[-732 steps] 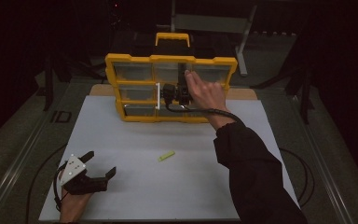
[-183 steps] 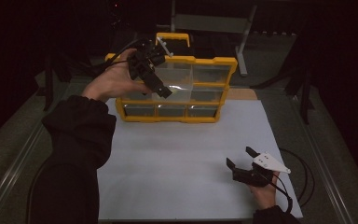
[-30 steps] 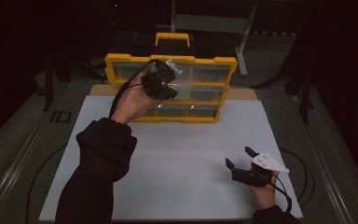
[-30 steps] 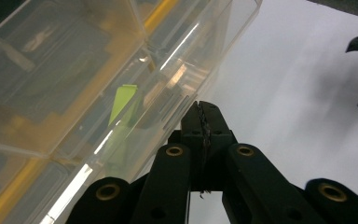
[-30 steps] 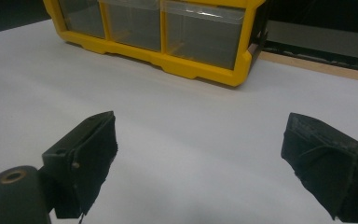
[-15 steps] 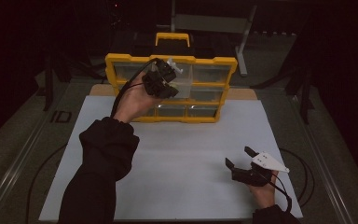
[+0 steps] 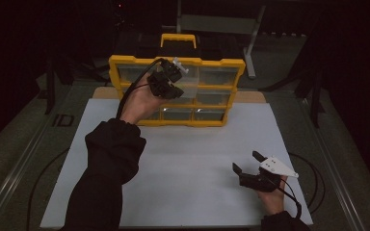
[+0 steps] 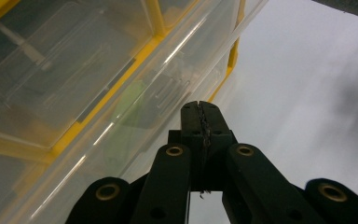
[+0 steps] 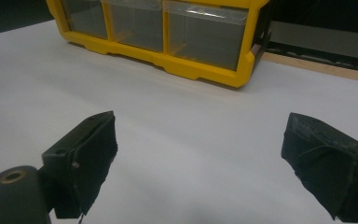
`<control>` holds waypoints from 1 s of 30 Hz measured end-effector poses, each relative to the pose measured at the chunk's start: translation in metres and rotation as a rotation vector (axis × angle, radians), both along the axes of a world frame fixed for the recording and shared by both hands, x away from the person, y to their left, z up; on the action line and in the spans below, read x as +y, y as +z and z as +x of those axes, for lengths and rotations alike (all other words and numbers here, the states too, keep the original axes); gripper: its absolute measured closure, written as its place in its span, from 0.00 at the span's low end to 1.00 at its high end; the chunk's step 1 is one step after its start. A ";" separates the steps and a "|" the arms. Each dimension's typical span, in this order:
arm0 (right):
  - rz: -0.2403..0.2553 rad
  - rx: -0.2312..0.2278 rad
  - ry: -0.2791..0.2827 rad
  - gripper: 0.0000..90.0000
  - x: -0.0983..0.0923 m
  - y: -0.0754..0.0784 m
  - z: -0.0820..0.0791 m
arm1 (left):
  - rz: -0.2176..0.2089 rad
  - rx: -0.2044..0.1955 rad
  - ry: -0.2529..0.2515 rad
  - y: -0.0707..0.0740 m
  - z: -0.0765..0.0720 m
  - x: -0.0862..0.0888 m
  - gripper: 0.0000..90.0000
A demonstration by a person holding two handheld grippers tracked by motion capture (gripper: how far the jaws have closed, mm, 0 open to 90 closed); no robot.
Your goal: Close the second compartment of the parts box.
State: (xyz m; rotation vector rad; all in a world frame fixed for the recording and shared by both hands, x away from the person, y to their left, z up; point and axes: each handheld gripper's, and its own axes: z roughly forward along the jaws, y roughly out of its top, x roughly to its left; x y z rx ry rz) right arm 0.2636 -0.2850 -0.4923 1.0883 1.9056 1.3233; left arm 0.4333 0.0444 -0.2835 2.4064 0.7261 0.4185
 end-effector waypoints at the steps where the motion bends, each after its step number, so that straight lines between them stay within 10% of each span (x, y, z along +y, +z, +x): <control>1: 0.000 0.001 -0.001 0.11 0.000 0.000 0.000 | -0.001 -0.001 0.001 0.000 0.000 0.000 1.00; 30: 0.000 0.002 -0.002 0.11 0.000 0.000 -0.001 | -0.031 -0.024 0.121 -0.011 0.016 0.013 1.00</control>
